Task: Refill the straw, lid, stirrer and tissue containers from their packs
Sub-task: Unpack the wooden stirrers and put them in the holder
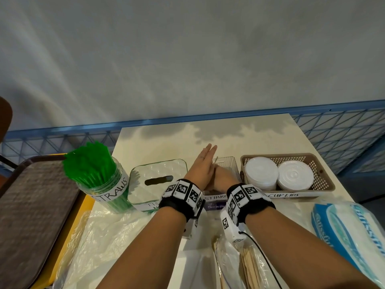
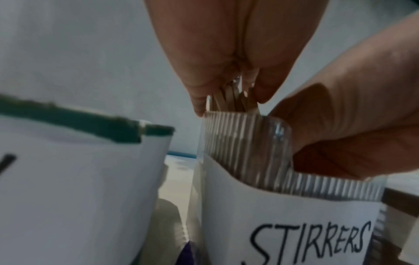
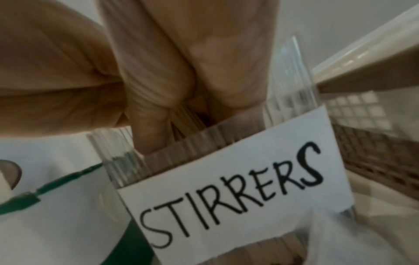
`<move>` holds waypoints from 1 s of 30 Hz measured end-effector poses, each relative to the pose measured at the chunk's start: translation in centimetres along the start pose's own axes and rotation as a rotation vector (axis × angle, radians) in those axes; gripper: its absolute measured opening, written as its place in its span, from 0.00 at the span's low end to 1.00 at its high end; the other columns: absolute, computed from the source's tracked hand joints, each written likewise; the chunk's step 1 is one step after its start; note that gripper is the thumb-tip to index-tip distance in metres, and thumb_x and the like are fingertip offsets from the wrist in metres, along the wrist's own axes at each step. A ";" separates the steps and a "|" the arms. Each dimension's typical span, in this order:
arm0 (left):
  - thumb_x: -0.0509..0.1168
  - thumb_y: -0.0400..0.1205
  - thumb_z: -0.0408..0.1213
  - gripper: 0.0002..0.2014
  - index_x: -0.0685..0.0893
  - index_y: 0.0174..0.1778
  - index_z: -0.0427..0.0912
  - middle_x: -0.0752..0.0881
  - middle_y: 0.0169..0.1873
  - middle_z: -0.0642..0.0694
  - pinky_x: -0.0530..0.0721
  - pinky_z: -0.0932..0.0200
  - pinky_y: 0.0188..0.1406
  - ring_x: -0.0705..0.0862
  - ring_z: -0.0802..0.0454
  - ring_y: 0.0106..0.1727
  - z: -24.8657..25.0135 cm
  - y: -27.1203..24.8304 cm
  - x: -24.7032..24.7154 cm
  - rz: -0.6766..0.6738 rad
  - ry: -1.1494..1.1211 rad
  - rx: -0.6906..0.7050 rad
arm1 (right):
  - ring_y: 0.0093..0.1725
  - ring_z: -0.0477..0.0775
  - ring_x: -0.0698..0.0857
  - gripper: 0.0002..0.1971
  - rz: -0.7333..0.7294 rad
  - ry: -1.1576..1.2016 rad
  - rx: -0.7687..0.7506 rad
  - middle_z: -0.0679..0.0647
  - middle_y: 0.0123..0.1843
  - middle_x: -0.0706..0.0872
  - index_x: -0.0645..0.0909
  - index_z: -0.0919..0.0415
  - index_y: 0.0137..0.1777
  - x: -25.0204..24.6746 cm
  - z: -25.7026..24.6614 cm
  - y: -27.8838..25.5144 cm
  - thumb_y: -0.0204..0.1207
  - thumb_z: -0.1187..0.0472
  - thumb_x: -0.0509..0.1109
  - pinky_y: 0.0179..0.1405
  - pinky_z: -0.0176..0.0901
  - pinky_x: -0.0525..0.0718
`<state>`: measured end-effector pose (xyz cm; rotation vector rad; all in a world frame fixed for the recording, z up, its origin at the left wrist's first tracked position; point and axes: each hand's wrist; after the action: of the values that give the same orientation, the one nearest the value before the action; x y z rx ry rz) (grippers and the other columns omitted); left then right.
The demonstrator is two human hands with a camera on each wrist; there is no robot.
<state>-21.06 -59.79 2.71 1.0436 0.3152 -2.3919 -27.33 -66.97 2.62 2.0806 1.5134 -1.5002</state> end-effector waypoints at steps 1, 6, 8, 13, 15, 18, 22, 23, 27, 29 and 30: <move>0.50 0.86 0.27 0.27 0.55 0.82 0.44 0.53 0.82 0.44 0.49 0.61 0.80 0.50 0.49 0.84 0.1 0.0 -0.1 -0.001 0.007 0.014 | 0.59 0.60 0.83 0.21 0.025 -0.006 -0.023 0.60 0.58 0.84 0.73 0.67 0.64 -0.1 -0.1 -0.2 0.74 0.61 0.72 0.59 0.45 0.79; 0.50 0.86 0.27 0.21 0.66 0.77 0.38 0.55 0.82 0.43 0.47 0.65 0.78 0.48 0.47 0.84 -0.4 0.3 -0.2 -0.054 0.105 0.057 | 0.60 0.59 0.81 0.30 0.103 0.030 -0.109 0.59 0.60 0.81 0.70 0.65 0.68 0.6 0.5 -0.1 0.69 0.58 0.77 0.59 0.42 0.77; 0.50 0.87 0.30 0.20 0.69 0.75 0.36 0.56 0.82 0.43 0.47 0.66 0.77 0.48 0.48 0.84 -0.5 0.3 -0.2 -0.032 0.150 0.034 | 0.62 0.58 0.81 0.32 0.089 0.032 -0.099 0.58 0.60 0.81 0.70 0.66 0.68 0.8 0.7 0.0 0.67 0.57 0.78 0.59 0.41 0.77; 0.48 0.86 0.27 0.26 0.53 0.82 0.41 0.47 0.83 0.46 0.48 0.52 0.81 0.42 0.48 0.84 -0.3 -0.1 -0.2 -0.085 0.309 -0.051 | 0.65 0.58 0.79 0.33 -0.032 0.095 -0.009 0.60 0.66 0.80 0.67 0.67 0.70 0.3 1.0 0.3 0.68 0.60 0.78 0.62 0.43 0.76; 0.49 0.85 0.28 0.30 0.46 0.83 0.45 0.41 0.83 0.49 0.46 0.45 0.81 0.38 0.51 0.83 -0.2 -0.4 -0.3 -0.142 0.412 -0.090 | 0.66 0.59 0.78 0.32 -0.060 0.122 0.009 0.60 0.67 0.79 0.67 0.67 0.69 0.2 1.1 0.5 0.68 0.62 0.78 0.62 0.44 0.76; 0.46 0.88 0.40 0.29 0.39 0.82 0.46 0.33 0.81 0.49 0.43 0.40 0.81 0.33 0.51 0.82 -0.2 -0.6 0.0 -0.171 0.485 -0.123 | 0.65 0.59 0.78 0.30 -0.085 0.158 0.016 0.60 0.66 0.79 0.66 0.67 0.69 0.3 1.2 0.6 0.70 0.63 0.76 0.60 0.44 0.77; 0.46 0.88 0.41 0.30 0.37 0.82 0.46 0.32 0.81 0.50 0.47 0.37 0.80 0.43 0.54 0.83 0.0 -0.8 0.1 -0.039 0.318 -0.157 | 0.64 0.61 0.79 0.23 -0.060 0.099 -0.023 0.62 0.65 0.80 0.69 0.69 0.67 0.1 1.1 0.4 0.74 0.63 0.70 0.56 0.43 0.76; 0.47 0.88 0.40 0.29 0.39 0.82 0.45 0.33 0.81 0.50 0.49 0.37 0.79 0.48 0.54 0.83 0.0 -0.8 0.0 -0.024 0.290 -0.188 | 0.64 0.61 0.79 0.21 -0.053 0.081 -0.029 0.63 0.65 0.80 0.69 0.69 0.67 0.0 1.1 0.4 0.76 0.64 0.67 0.57 0.44 0.76; 0.47 0.86 0.30 0.29 0.44 0.82 0.41 0.37 0.82 0.46 0.68 0.40 0.74 0.68 0.43 0.77 -0.4 -0.8 -0.2 -0.079 0.193 -0.241 | 0.62 0.62 0.79 0.18 -0.059 0.056 -0.043 0.65 0.64 0.79 0.65 0.70 0.69 0.0 1.2 0.2 0.80 0.67 0.57 0.49 0.43 0.73; 0.47 0.85 0.27 0.31 0.41 0.82 0.43 0.39 0.83 0.45 0.69 0.43 0.74 0.67 0.42 0.78 -0.4 -0.8 -0.4 -0.054 0.110 -0.214 | 0.61 0.62 0.81 0.17 -0.060 0.042 -0.044 0.65 0.63 0.80 0.64 0.69 0.69 0.2 1.2 0.1 0.81 0.67 0.56 0.47 0.42 0.73; 0.48 0.86 0.28 0.31 0.41 0.82 0.44 0.39 0.83 0.45 0.69 0.44 0.74 0.66 0.42 0.78 -0.4 -0.8 -0.4 -0.046 0.090 -0.212 | 0.61 0.62 0.81 0.17 -0.055 0.031 -0.042 0.65 0.63 0.81 0.65 0.70 0.69 0.2 1.2 0.1 0.82 0.66 0.56 0.48 0.43 0.74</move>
<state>-21.02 -58.83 2.75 1.0561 0.6169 -2.2955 -27.97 -67.60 1.82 2.0644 1.6113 -1.4475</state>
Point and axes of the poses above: each hand's wrist, its own y-axis towards the middle knuckle, its own x-axis out of the palm, z = x × y
